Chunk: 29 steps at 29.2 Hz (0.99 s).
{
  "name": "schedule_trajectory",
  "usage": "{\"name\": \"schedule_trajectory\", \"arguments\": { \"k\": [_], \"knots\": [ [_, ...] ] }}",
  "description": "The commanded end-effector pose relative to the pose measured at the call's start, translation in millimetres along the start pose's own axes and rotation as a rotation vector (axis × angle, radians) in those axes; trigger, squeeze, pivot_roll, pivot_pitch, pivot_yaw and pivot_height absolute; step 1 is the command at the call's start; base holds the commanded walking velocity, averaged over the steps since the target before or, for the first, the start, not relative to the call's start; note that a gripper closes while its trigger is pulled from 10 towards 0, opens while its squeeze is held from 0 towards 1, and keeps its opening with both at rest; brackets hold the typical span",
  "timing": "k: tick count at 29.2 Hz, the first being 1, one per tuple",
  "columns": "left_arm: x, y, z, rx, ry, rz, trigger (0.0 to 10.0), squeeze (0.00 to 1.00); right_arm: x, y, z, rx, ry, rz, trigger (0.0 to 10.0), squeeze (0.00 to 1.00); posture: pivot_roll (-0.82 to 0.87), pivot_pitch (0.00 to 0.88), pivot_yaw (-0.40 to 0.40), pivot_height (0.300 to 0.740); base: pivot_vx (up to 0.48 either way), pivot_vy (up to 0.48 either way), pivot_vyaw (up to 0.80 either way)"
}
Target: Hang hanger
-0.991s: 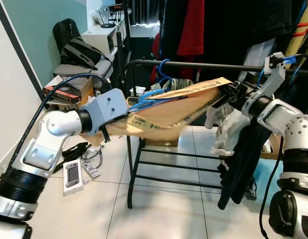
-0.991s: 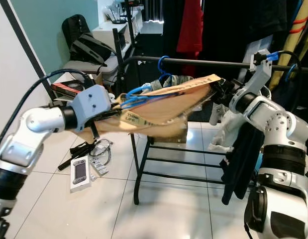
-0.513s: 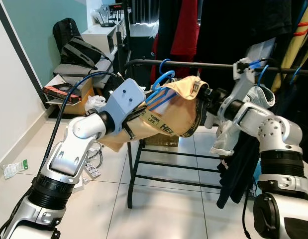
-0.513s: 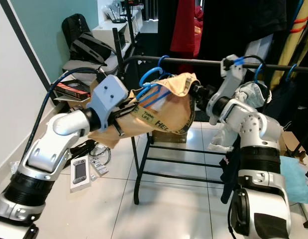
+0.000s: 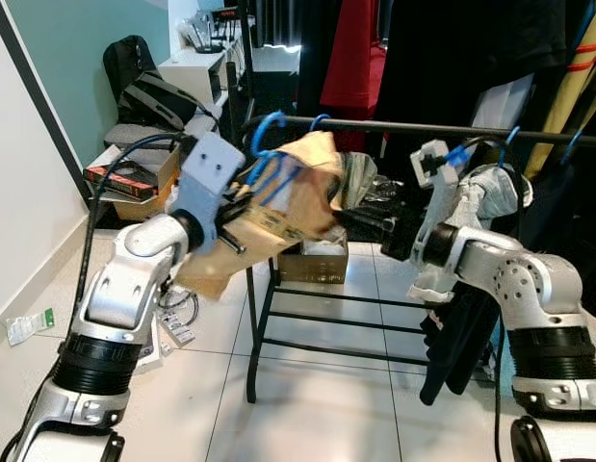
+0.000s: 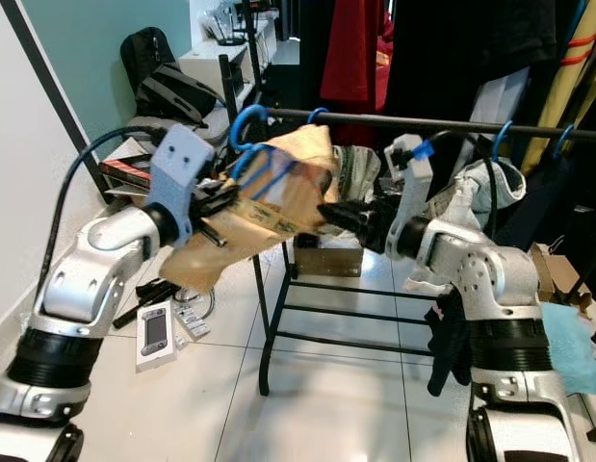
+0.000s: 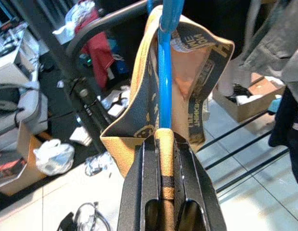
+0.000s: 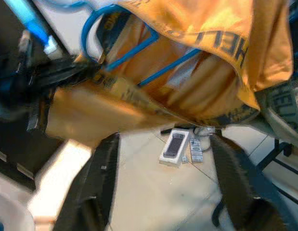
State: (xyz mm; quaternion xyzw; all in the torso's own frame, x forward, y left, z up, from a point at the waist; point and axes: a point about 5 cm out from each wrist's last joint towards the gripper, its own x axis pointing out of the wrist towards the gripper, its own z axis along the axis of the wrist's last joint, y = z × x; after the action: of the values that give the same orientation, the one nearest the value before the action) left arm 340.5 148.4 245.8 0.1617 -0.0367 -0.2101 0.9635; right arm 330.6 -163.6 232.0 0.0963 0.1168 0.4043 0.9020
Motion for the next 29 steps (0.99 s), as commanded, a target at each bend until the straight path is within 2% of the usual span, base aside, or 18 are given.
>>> {"name": "schedule_trajectory", "arguments": {
  "k": [1,4,5,6,7,8,9,10,11,13,14,17,18,20,22,24,28,29],
  "knots": [
    [-0.9,6.6,-2.7,-0.031,0.024,0.051,10.0,0.00,-3.4,1.8,-16.2,-0.036,0.079,0.018,10.0,1.00,-0.08,0.000,0.012,0.740,0.000,0.000,0.00],
    [-1.8,4.0,0.5,-0.062,-0.006,0.036,10.0,0.00,-11.5,-11.2,-33.4,-0.054,0.155,-0.060,10.0,1.00,-0.08,0.000,0.013,0.740,0.000,0.000,0.00],
    [-1.8,4.0,0.5,-0.062,-0.006,0.036,10.0,0.00,-11.5,-11.2,-33.4,-0.054,0.155,-0.060,10.0,1.00,-0.08,0.000,0.013,0.740,0.000,0.000,0.00],
    [-2.4,-0.4,6.3,-0.083,-0.050,-0.005,10.0,0.00,-15.3,-24.5,-39.6,-0.064,0.163,-0.147,10.0,1.00,-0.09,0.000,0.013,0.740,0.000,0.000,0.00],
    [-2.4,-0.4,6.3,-0.083,-0.050,-0.005,10.0,0.00,-15.3,-24.5,-39.6,-0.064,0.163,-0.147,10.0,1.00,-0.09,0.000,0.013,0.740,0.000,0.000,0.00],
    [-6.2,-8.4,15.7,-0.097,-0.123,-0.101,10.0,0.00,-20.1,-42.5,-44.8,-0.007,0.134,-0.266,10.0,0.00,-0.09,0.000,0.015,0.740,0.000,0.000,0.00],
    [-11.7,-15.3,23.8,-0.104,-0.186,-0.195,10.0,0.00,-25.0,-56.2,-51.5,0.032,0.120,-0.359,10.0,0.00,-0.09,0.000,0.014,0.740,0.000,0.000,0.00],
    [-11.7,-15.3,23.8,-0.104,-0.186,-0.195,10.0,0.00,-25.0,-56.2,-51.5,0.032,0.120,-0.359,10.0,0.00,-0.09,0.000,0.014,0.740,0.000,0.000,0.00],
    [-20.0,-19.7,29.9,-0.106,-0.233,-0.291,10.0,0.00,-30.5,-64.8,-62.1,0.079,0.113,-0.408,10.0,0.00,-0.09,0.000,0.014,0.740,0.000,0.000,-0.79],
    [-20.0,-19.7,29.9,-0.106,-0.233,-0.291,10.0,0.00,-30.5,-64.8,-62.1,0.079,0.113,-0.408,10.0,0.00,-0.09,0.000,0.014,0.740,0.000,0.000,-0.79],
    [-31.5,-20.9,30.7,-0.082,-0.251,-0.393,10.0,0.00,-35.4,-68.5,-76.0,0.127,0.111,-0.418,10.0,0.00,-0.09,0.000,0.014,0.740,0.000,0.000,-0.79],
    [-38.9,-21.0,30.2,-0.065,-0.252,-0.452,10.0,0.00,-38.6,-69.1,-84.9,0.148,0.113,-0.413,10.0,0.00,-0.09,0.000,0.014,0.740,0.000,0.000,-0.79],
    [-46.9,-20.6,27.1,-0.035,-0.241,-0.504,10.0,0.00,-40.9,-67.7,-97.4,0.163,0.134,-0.398,10.0,0.00,-0.09,0.000,0.015,0.740,0.000,0.000,-0.79],
    [-46.9,-20.6,27.1,-0.035,-0.241,-0.504,10.0,0.00,-40.9,-67.7,-97.4,0.163,0.134,-0.398,10.0,0.00,-0.09,0.000,0.015,0.740,0.000,0.000,-0.79],
    [-45.7,-12.8,19.9,-0.052,-0.192,-0.435,10.0,0.00,-42.9,-64.3,-127.0,0.191,0.206,-0.394,10.0,0.00,-0.08,0.000,0.012,0.740,0.000,0.000,-0.39],
    [-43.0,-10.3,17.7,-0.066,-0.175,-0.394,10.0,0.00,-43.4,-63.5,-135.7,0.198,0.229,-0.399,10.0,0.00,-0.08,0.000,0.012,0.740,0.000,0.000,0.00],
    [-30.9,-11.7,9.6,-0.091,-0.118,-0.285,10.0,0.00,-45.7,-67.3,-152.7,0.204,0.284,-0.451,10.0,0.00,-0.08,0.000,0.012,0.740,0.000,0.000,0.00],
    [-23.7,-15.3,0.8,-0.098,-0.067,-0.228,10.0,0.00,-48.4,-69.9,-162.2,0.206,0.315,-0.488,10.0,0.00,-0.09,0.000,0.011,0.740,0.000,0.000,0.00]
  ]
}}
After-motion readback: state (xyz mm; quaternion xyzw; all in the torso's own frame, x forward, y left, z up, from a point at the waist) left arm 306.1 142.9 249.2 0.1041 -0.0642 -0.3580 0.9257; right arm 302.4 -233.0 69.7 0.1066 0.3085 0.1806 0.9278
